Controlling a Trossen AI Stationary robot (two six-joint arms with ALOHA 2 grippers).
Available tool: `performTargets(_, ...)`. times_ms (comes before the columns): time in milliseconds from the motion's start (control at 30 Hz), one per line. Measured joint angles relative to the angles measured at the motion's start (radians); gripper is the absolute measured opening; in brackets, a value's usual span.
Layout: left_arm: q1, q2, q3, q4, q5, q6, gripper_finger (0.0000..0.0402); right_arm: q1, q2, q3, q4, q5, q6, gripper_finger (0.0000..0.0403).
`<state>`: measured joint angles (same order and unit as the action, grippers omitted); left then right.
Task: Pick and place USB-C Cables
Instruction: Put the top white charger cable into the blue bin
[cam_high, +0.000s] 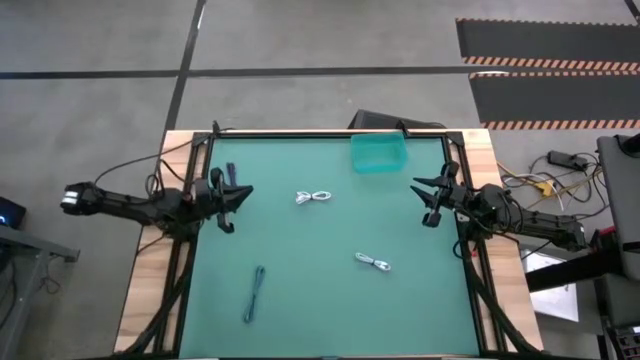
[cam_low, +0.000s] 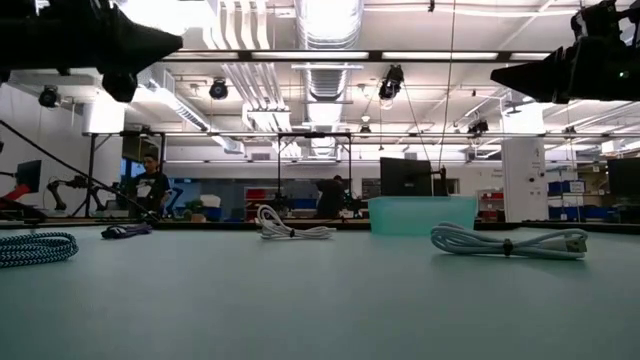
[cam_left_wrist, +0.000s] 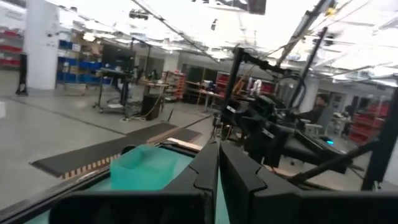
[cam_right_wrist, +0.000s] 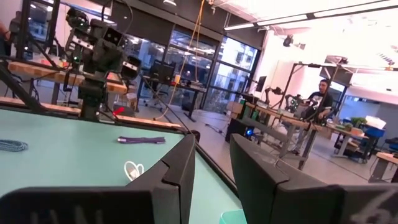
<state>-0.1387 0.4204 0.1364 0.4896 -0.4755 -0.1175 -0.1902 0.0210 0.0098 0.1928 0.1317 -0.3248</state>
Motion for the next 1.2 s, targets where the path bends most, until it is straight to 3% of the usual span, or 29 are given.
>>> performTargets(167,0.000,0.087,0.082,0.000,-0.060,-0.007,0.0000,0.000,0.000,0.000,0.000,0.000,0.000,0.0093)
performTargets(967,0.012,0.591,0.431,-0.048,-0.091,-0.036,0.0000,0.000,0.000,0.034,0.013,0.000,-0.051,0.0093)
performTargets(1200,0.056,0.679,0.578,-0.352,-0.086,-0.164,0.0000,0.000,-0.001,0.034,0.049,0.000,-0.054,0.0093)
